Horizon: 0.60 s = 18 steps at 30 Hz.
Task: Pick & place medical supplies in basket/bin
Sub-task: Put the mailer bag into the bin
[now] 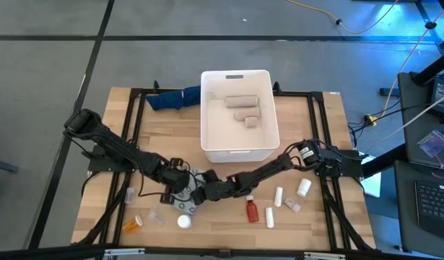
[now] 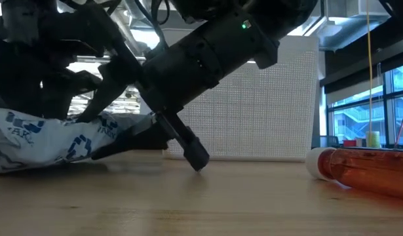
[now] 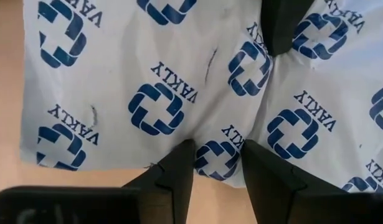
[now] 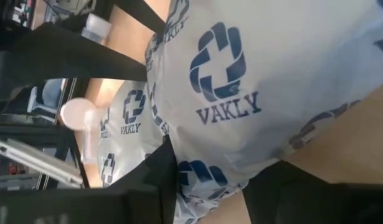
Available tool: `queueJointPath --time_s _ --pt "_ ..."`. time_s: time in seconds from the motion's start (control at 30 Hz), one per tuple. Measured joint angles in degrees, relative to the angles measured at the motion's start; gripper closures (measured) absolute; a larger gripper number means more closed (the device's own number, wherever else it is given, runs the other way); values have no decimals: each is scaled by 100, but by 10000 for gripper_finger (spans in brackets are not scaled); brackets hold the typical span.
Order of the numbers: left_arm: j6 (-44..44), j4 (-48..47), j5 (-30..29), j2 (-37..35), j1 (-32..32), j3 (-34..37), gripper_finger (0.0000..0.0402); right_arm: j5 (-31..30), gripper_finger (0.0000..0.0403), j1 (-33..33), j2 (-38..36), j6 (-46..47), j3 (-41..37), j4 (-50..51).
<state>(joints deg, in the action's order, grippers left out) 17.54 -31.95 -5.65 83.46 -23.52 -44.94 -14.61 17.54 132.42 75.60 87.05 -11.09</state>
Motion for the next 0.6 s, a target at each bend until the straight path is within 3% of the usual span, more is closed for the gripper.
queueJointPath --time_s 0.6 --pt "372 -71 -1026 -2303 11 -142 277 93 279 -65 -326 -1158 42 -176"
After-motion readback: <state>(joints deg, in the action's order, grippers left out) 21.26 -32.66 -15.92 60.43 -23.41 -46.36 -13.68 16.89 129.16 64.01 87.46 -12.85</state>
